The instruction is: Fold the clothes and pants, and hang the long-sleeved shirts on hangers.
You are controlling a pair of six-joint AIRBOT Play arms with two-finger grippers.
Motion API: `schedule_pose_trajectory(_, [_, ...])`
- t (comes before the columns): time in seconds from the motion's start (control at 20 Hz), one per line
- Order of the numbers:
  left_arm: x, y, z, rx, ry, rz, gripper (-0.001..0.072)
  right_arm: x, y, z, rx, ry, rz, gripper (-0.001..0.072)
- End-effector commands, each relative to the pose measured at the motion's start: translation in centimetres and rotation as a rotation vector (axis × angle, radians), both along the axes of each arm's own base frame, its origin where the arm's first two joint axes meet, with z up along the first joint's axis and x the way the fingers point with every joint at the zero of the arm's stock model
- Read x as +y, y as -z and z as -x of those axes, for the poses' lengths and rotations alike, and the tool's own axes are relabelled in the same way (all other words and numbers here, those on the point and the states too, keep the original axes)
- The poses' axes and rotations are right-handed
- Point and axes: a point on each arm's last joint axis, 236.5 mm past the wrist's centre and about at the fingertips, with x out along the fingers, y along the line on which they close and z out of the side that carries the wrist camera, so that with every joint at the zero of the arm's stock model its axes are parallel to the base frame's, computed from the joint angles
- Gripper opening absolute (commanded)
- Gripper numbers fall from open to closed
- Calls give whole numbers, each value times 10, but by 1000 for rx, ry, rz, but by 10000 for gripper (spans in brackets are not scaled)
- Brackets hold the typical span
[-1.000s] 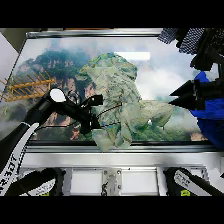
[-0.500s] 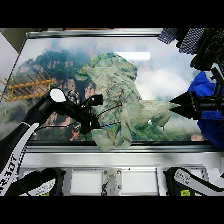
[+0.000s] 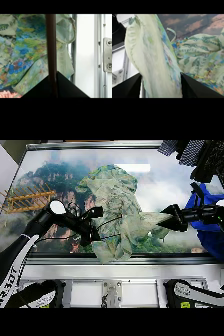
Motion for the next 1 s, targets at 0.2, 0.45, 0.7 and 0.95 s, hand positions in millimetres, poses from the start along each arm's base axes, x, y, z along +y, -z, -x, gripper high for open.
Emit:
schedule_pose_trajectory(0.2, [0, 0, 0, -1, 0, 0, 8, 15, 0, 5, 2, -50, -10, 513])
schedule_pose_trajectory(0.45, [0, 0, 0, -1, 0, 0, 7, 18, 0, 6, 3, -59, -10, 513])
schedule_pose_trajectory(0.7, [0, 0, 0, -1, 1, 0, 8, 18, 0, 6, 2, -59, -11, 513])
schedule_pose_trajectory(0.95, [0, 0, 0, -1, 1, 0, 8, 19, 0, 6, 2, -60, -11, 513])
